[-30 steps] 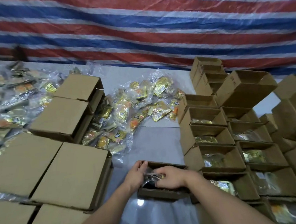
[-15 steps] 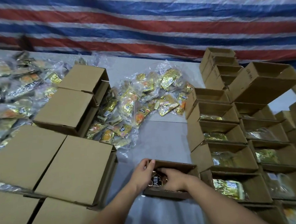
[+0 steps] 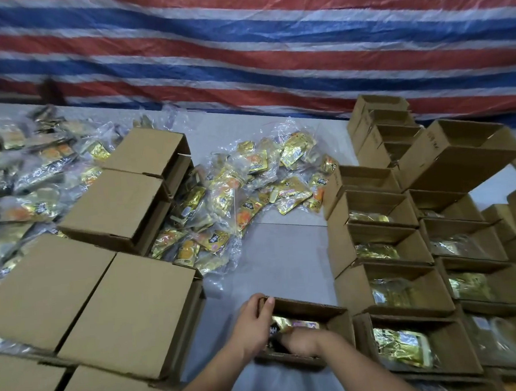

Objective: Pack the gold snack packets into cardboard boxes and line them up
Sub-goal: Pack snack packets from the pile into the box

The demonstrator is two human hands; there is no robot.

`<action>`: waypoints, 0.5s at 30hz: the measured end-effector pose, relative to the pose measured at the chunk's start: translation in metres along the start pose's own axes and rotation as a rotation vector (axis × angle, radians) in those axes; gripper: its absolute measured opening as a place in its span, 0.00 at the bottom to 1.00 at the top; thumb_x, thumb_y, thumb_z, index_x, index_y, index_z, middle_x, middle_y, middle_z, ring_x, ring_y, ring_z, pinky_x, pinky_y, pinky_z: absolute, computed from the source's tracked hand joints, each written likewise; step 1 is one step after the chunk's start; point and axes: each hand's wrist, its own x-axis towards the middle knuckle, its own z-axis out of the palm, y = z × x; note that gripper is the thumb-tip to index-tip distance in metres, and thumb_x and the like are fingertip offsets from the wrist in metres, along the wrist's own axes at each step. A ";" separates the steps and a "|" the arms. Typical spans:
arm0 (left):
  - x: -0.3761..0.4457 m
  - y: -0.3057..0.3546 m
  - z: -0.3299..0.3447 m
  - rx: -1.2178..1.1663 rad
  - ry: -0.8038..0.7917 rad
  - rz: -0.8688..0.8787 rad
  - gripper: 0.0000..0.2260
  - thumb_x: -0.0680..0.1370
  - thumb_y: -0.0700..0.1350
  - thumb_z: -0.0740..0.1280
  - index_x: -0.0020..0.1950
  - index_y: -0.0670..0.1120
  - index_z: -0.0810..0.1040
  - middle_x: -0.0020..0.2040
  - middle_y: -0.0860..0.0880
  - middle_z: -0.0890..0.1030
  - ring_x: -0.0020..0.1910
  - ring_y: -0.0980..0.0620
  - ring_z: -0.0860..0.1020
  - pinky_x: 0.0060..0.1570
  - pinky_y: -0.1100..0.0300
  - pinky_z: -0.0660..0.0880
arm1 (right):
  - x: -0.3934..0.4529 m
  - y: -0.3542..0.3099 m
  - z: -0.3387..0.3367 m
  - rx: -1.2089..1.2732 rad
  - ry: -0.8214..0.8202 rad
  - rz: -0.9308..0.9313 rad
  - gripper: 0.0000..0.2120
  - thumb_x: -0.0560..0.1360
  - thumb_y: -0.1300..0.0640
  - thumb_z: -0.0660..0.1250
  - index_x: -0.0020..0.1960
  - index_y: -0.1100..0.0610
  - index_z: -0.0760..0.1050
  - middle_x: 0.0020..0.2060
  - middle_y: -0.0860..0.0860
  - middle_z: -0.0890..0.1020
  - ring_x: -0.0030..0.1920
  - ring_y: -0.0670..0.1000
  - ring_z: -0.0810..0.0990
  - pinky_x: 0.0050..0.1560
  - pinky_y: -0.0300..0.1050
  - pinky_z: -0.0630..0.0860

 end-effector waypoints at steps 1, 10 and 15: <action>0.001 0.001 0.000 0.006 0.005 0.004 0.08 0.82 0.53 0.60 0.47 0.51 0.74 0.43 0.49 0.75 0.42 0.52 0.74 0.46 0.57 0.72 | -0.001 0.001 -0.002 0.014 0.085 -0.001 0.24 0.81 0.40 0.52 0.62 0.54 0.77 0.64 0.56 0.79 0.63 0.54 0.76 0.52 0.41 0.66; 0.000 0.004 -0.004 0.061 -0.023 0.003 0.08 0.82 0.54 0.59 0.51 0.51 0.73 0.47 0.48 0.76 0.50 0.48 0.76 0.55 0.55 0.72 | -0.013 0.013 -0.013 0.072 0.172 -0.040 0.26 0.82 0.40 0.49 0.73 0.52 0.70 0.73 0.56 0.70 0.73 0.55 0.68 0.71 0.43 0.64; 0.004 0.014 -0.013 0.091 -0.024 -0.060 0.15 0.81 0.60 0.57 0.58 0.52 0.73 0.56 0.47 0.79 0.52 0.57 0.79 0.53 0.65 0.73 | -0.024 0.011 -0.012 0.124 0.325 -0.145 0.22 0.80 0.45 0.58 0.71 0.52 0.73 0.71 0.48 0.72 0.73 0.48 0.67 0.72 0.41 0.63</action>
